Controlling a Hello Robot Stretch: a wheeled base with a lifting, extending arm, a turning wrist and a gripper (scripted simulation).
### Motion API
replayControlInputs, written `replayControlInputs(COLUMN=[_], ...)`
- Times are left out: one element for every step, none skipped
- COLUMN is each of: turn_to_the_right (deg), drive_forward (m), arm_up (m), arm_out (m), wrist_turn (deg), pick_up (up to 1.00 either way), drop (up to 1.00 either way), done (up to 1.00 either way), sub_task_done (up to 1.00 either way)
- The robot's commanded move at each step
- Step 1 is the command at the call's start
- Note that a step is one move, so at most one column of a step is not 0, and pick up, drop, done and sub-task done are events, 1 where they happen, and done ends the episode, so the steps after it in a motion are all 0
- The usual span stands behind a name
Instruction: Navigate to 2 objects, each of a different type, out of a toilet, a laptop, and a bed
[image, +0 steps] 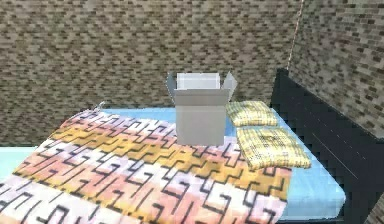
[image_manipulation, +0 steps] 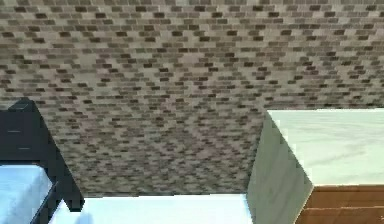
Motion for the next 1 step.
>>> replayControlInputs(turn_to_the_right=[0.0], drive_forward=[0.0], arm_up=[0.0], arm_out=[0.0], wrist_turn=[0.0], pick_up=[0.0], drop=[0.0], done=[1.0], sub_task_done=[0.0])
